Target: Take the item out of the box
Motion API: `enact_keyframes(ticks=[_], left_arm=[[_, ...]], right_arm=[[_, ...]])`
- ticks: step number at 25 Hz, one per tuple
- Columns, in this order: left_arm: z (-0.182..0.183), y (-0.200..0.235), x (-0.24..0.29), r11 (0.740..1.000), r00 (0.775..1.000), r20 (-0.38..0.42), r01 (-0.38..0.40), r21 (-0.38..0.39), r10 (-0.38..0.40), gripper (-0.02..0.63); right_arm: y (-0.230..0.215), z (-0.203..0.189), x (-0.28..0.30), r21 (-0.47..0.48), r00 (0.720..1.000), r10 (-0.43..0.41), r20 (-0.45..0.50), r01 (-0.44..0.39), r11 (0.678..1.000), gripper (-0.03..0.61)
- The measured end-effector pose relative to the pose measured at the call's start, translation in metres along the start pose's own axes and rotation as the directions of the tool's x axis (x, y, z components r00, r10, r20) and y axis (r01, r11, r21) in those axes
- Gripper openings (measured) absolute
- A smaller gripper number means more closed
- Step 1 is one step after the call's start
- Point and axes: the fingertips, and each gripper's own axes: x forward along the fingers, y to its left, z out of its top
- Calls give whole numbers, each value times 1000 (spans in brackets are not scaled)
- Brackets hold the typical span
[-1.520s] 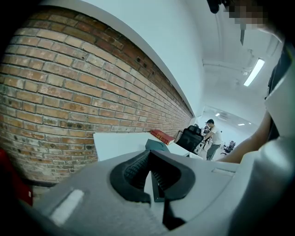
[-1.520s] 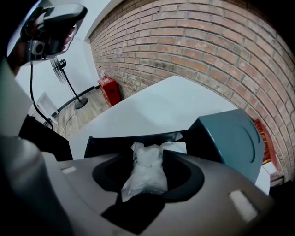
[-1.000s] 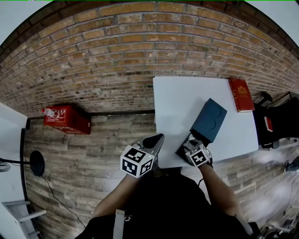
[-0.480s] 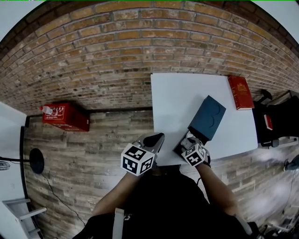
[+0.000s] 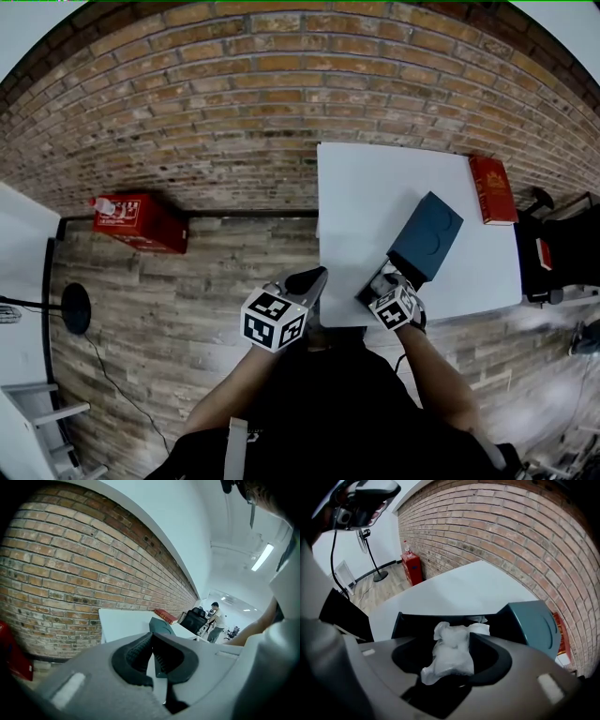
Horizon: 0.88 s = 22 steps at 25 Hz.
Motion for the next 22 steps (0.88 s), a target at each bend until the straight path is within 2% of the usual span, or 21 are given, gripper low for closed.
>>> enact_keyframes(ticks=[3,6,9,12,18,22], left_arm=[[-2,2,-11,1000,1000,10,-7,-1,7,3],[-7,5,-26,1000,1000,23,-14,-10,14,3],[-15,5,-39,1000,1000,25,-3,-8,3,3],[-27,5,-45,999,999,3,36,0,-36,3],[-33,-18,-40,990,990,-25,138,29,-137,3],[-26,-38,-32,981,983,-32,182,61,-180,3]], right_arm=[[3,-1,2,-31,1000,3,1,-3,1000,216],[1,-2,1,-18,1000,9,-5,-9,1000,176],[-2,2,-9,45,1000,-19,8,18,999,161],[-6,17,-30,130,995,-81,61,72,989,150],[-1,29,-90,228,964,-190,188,145,963,147],[-3,31,-119,295,927,-242,287,155,943,147]])
